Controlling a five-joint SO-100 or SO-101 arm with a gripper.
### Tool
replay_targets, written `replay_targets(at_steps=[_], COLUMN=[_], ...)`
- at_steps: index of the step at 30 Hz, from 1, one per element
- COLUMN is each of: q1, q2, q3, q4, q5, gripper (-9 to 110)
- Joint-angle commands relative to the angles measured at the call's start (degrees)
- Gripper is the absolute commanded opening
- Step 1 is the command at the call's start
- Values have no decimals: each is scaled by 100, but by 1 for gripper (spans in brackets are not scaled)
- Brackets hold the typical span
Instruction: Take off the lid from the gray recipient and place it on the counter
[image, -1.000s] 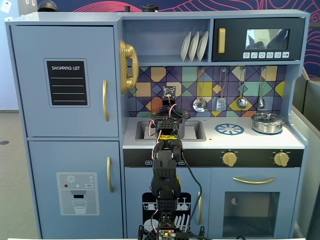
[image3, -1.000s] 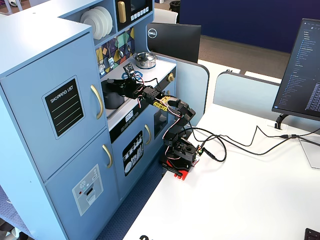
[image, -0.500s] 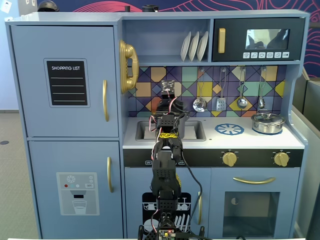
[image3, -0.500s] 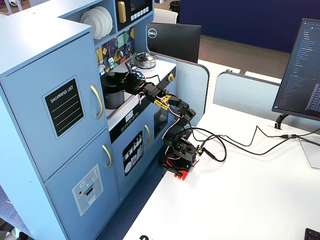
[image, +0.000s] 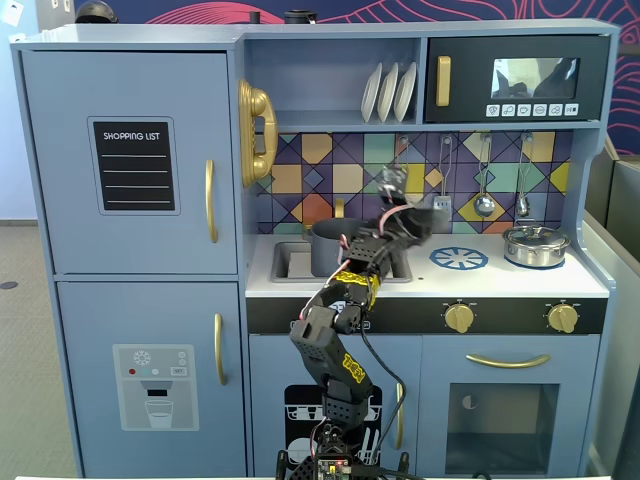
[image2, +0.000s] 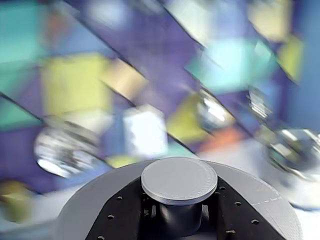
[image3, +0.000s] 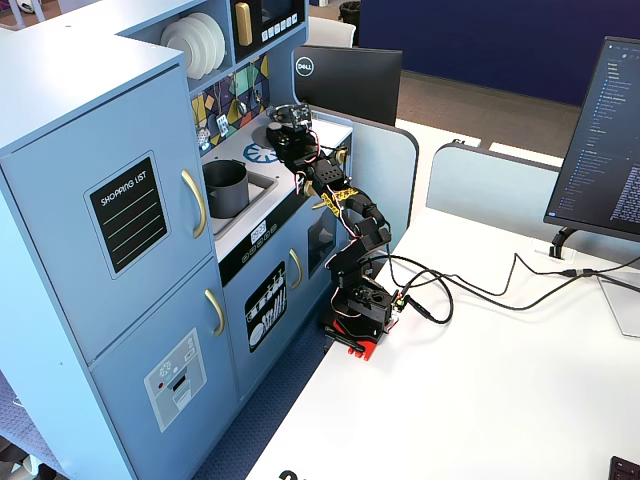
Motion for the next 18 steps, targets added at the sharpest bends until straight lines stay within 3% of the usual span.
replay_targets(at_steps=[1,11,18], q1=[334,422,439], q2=[-229,-1125,-1626], q3=[123,659,545], q4=[-782,-1863,-1951], q5=[79,-114,-97], gripper=[0,0,0])
